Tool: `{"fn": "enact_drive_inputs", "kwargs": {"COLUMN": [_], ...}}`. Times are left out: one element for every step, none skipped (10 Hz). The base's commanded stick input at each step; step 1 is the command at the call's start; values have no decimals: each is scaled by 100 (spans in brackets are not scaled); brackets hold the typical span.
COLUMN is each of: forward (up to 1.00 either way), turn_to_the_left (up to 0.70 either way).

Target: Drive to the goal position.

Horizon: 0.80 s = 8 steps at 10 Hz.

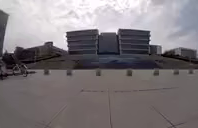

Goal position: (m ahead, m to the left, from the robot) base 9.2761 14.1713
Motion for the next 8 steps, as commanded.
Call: {"fn": "enact_drive_inputs", "kwargs": {"forward": [67, 67, 67, 67, 67, 67, 67, 67], "turn_to_the_left": [0, 0, 0, 0, 0, 0, 0, 0]}}
